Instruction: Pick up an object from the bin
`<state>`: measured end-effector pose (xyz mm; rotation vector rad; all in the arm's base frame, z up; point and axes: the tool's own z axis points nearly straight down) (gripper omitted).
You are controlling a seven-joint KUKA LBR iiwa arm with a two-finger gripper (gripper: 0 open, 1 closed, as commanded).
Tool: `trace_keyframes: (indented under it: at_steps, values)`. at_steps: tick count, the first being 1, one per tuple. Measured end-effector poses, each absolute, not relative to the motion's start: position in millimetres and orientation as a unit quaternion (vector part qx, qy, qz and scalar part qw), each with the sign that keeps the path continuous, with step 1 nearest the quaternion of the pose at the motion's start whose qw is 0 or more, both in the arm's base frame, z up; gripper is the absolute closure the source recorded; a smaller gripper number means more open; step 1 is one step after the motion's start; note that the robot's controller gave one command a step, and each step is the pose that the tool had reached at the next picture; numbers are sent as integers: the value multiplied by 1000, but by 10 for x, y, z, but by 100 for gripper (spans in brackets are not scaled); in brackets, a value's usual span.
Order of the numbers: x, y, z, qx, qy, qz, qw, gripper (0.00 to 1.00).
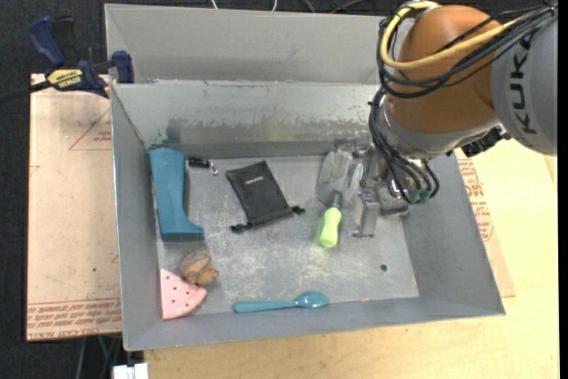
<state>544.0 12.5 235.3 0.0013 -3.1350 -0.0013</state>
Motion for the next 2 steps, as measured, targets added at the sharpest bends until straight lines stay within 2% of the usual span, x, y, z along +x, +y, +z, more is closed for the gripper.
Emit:
trace_keyframes:
  at_steps: [1, 2]
  values:
    - [5454, 125, 2396, 0, -1000, -1, -1, 0]
    - [5616, 533, 1829, 58, -998, -1, -2, 0]
